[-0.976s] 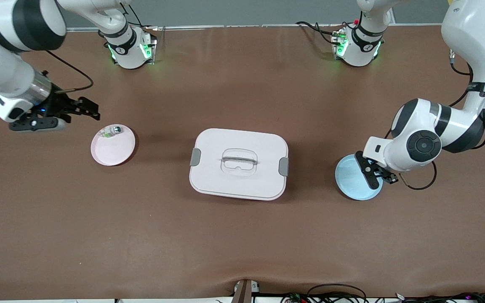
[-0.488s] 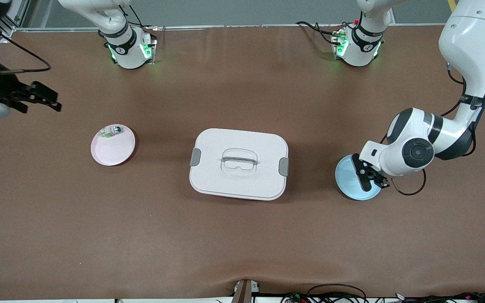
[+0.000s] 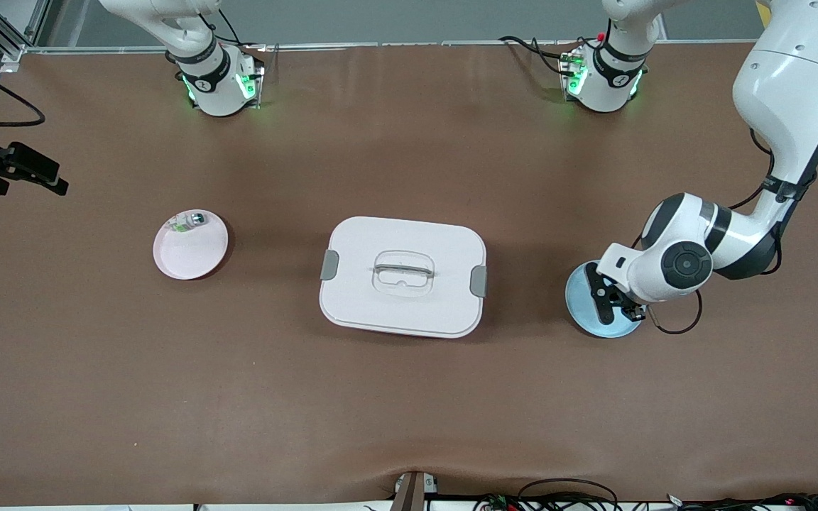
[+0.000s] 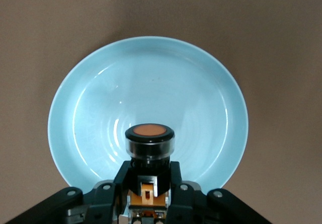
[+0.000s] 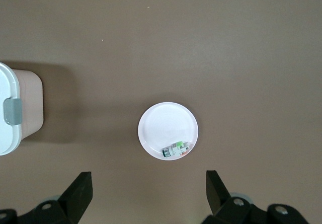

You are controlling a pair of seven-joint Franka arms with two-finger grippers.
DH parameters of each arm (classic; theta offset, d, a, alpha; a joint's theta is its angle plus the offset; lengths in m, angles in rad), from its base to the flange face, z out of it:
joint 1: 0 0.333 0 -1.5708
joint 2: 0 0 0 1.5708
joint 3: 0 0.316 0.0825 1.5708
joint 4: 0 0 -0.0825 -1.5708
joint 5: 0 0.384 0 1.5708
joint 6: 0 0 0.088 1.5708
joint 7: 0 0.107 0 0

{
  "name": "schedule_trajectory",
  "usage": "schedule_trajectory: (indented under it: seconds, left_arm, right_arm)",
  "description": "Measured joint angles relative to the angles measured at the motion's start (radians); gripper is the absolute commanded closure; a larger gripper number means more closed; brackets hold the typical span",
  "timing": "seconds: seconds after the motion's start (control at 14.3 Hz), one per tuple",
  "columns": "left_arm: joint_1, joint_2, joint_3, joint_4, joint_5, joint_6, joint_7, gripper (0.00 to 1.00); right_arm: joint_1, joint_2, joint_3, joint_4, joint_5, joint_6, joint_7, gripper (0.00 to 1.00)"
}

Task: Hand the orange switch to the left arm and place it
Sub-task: 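Lower the switch onto the blue plate while the right gripper withdraws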

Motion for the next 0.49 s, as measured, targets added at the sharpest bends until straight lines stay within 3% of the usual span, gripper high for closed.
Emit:
schedule_trajectory:
  seconds: [0.49]
  left_arm:
    - [-0.001, 0.04, 0.0, 0.0, 0.048, 0.059, 0.0, 1.0]
  right_arm:
    - [0.0, 0.034, 0.012, 0.006, 0.0, 0.0, 0.0, 0.0]
